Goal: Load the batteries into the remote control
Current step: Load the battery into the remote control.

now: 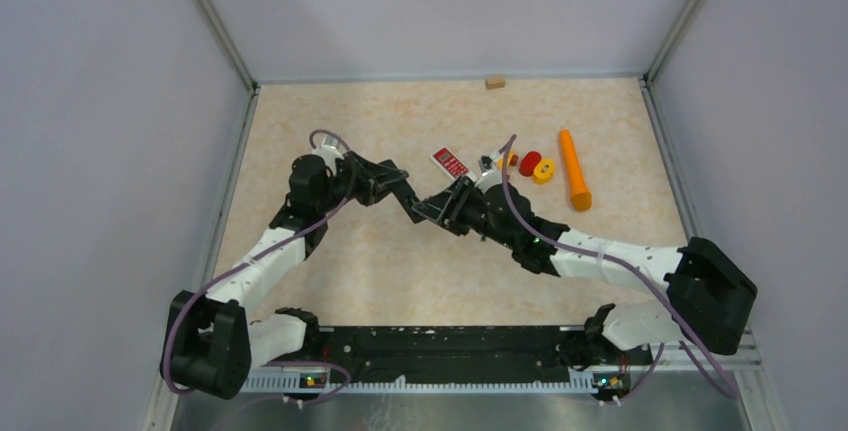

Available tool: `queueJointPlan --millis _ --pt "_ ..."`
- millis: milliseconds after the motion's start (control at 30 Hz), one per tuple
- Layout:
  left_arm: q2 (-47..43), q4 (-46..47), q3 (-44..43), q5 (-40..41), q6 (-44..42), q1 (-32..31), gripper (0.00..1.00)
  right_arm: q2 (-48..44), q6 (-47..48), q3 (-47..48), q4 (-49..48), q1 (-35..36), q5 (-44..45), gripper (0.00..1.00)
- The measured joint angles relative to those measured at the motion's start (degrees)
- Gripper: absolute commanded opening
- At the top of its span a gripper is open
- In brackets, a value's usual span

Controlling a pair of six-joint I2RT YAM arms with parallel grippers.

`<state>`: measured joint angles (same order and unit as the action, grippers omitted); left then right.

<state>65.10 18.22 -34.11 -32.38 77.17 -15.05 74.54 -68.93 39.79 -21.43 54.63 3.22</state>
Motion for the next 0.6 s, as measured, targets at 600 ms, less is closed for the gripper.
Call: queueJointPlan --millis 600 --pt "-1.5 2.8 0.5 -0.2 -0.5 1.3 0.0 3.6 -7.6 -1.6 -11.4 0.1 -1.2 0.23"
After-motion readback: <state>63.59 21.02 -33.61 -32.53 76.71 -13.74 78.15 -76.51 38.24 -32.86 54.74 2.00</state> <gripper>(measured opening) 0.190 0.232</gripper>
